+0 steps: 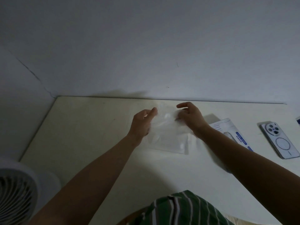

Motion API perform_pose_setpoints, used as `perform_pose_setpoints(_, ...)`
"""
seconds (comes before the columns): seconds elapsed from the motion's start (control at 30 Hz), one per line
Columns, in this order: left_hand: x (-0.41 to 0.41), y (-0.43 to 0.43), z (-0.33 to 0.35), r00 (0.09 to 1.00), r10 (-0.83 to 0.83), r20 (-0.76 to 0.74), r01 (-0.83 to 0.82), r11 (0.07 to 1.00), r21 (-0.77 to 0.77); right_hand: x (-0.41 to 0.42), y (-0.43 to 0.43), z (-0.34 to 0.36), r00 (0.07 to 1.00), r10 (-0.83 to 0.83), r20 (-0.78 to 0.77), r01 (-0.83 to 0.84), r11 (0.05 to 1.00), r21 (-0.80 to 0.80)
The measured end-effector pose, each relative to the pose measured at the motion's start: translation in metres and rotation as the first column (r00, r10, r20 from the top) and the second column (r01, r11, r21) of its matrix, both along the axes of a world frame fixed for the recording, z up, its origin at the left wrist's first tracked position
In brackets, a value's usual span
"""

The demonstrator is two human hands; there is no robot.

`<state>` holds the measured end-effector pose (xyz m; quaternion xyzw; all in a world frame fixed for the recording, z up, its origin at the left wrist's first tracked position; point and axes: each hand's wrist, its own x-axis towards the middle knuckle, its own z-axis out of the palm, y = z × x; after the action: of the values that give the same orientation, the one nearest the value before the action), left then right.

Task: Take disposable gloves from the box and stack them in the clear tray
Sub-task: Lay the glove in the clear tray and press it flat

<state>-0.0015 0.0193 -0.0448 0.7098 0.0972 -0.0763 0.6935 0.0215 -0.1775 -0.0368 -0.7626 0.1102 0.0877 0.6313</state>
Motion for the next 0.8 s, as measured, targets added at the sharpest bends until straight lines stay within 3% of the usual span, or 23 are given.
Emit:
perform_pose_setpoints(0.13, 0.002, 0.013, -0.009, 0.992, -0.049, -0.115, 0.066, 0.986, 0.152, 0.005, 0.002, 0.001, 0.999, -0.051, 0.018, 0.051, 0.999, 0.019)
perform_pose_setpoints(0.27, 0.007, 0.011, -0.002, 0.953, -0.114, -0.281, 0.112, 0.993, -0.024, 0.001, 0.01, 0.002, 0.996, 0.089, -0.004, -0.089, 0.994, 0.069)
perform_pose_setpoints(0.33, 0.01, 0.005, 0.001, 0.949, -0.089, -0.302, 0.085, 0.996, -0.024, -0.001, 0.012, 0.002, 0.987, 0.16, -0.003, -0.159, 0.985, 0.065)
perform_pose_setpoints(0.4, 0.011, 0.0, 0.001, 0.965, 0.016, -0.261, -0.007, 0.999, 0.036, -0.002, 0.011, 0.001, 0.987, 0.161, 0.009, -0.161, 0.985, 0.057)
perform_pose_setpoints(0.5, 0.012, -0.004, -0.001, 0.98, 0.153, -0.13, -0.142, 0.985, 0.093, 0.003, 0.002, 0.001, 1.0, -0.003, 0.004, 0.002, 0.995, 0.098)
perform_pose_setpoints(0.63, 0.011, 0.0, -0.005, 0.988, 0.152, 0.019, -0.153, 0.972, 0.177, 0.01, -0.017, 0.002, 0.974, -0.208, -0.089, 0.221, 0.958, 0.18)
perform_pose_setpoints(0.7, 0.011, 0.001, -0.007, 0.99, 0.124, 0.06, -0.134, 0.969, 0.206, 0.011, -0.021, 0.006, 0.975, -0.184, -0.125, 0.21, 0.946, 0.245)
perform_pose_setpoints(0.8, 0.011, 0.002, -0.009, 0.994, 0.062, 0.089, -0.082, 0.967, 0.241, 0.012, -0.016, 0.01, 0.991, 0.034, -0.129, -0.001, 0.969, 0.247)
